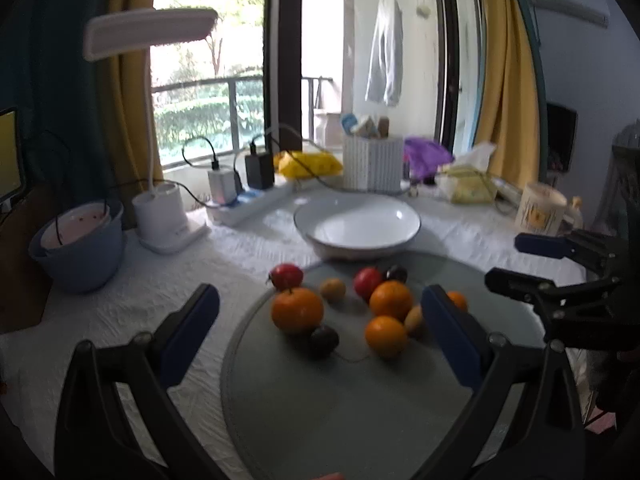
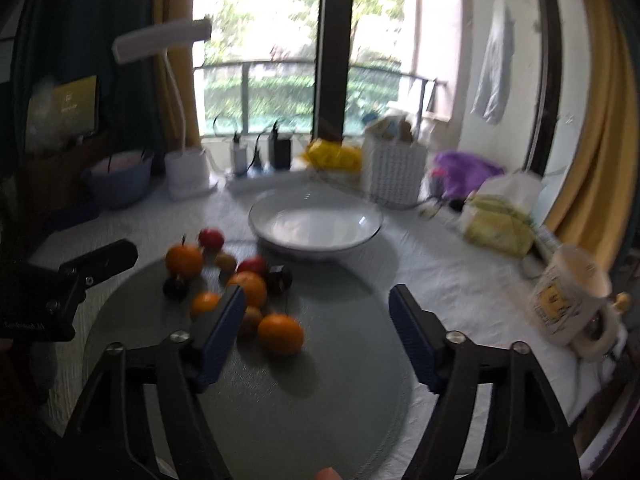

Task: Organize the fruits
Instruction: 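Grasp a small orange with the right gripper while the left gripper grasps the dark plum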

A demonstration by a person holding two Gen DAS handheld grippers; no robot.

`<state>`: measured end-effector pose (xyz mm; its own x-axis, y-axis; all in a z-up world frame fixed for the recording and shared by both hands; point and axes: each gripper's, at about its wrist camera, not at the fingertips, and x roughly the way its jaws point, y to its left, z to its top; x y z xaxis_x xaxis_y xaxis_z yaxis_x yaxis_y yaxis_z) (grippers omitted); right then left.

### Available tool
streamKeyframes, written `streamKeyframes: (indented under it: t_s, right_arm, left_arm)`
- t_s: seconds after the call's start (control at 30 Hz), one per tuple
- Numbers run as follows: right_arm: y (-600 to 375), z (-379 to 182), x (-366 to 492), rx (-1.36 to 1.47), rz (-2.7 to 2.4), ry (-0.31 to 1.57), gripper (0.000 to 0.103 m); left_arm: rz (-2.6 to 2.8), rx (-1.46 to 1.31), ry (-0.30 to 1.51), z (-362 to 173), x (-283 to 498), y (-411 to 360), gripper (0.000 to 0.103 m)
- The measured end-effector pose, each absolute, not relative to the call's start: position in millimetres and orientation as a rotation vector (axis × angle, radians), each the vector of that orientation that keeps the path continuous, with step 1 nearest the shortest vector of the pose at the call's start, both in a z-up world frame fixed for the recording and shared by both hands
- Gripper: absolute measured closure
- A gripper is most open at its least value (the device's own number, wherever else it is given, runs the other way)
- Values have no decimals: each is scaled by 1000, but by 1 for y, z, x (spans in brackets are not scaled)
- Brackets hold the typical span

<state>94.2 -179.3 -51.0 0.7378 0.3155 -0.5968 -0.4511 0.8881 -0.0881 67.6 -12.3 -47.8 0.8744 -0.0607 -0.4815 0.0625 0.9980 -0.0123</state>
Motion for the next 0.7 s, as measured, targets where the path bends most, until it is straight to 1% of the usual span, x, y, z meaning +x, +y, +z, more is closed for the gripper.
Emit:
streamKeyframes:
  t_s: [0.03, 0.07, 0.1, 0.2, 0.27, 0.33, 0.37, 0.4, 0.53, 0.57, 0.6, 0.7]
  right_arm:
    - [-178, -56, 97, -233, 435, 628, 33]
    - [-177, -61, 99, -233, 446, 649, 35]
    - [-177, -66, 101, -230, 455, 665, 35]
    - [-179, -75, 106, -219, 491, 702, 35]
    - [-177, -82, 108, -232, 511, 726, 35]
    - [-176, -86, 111, -238, 538, 754, 36]
    - [-176, -87, 113, -237, 554, 764, 40]
    - [-175, -89, 114, -235, 577, 777, 45]
    - [-174, -95, 123, -230, 603, 803, 46]
    - [-174, -96, 124, -226, 617, 813, 47]
    - [-173, -97, 126, -224, 629, 817, 52]
    - [-170, -100, 130, -231, 650, 836, 55]
  left_arm:
    - [-64, 12, 520, -50, 70, -14, 3]
    - [-64, 19, 536, -54, 72, -17, 10]
    - [-58, 27, 559, -57, 76, -18, 13]
    - [-47, 38, 660, -71, 89, -22, 17]
    - [-39, 26, 726, -82, 98, -20, 39]
    - [-40, -25, 794, -92, 107, -13, 45]
    - [-50, -69, 829, -98, 111, -7, 49]
    - [-56, -97, 849, -100, 113, -4, 50]
    - [-62, -165, 872, -106, 118, 2, 52]
    - [-60, -170, 874, -107, 119, 2, 52]
    - [-55, -173, 876, -107, 120, 2, 52]
    - [-43, -172, 882, -107, 124, -2, 61]
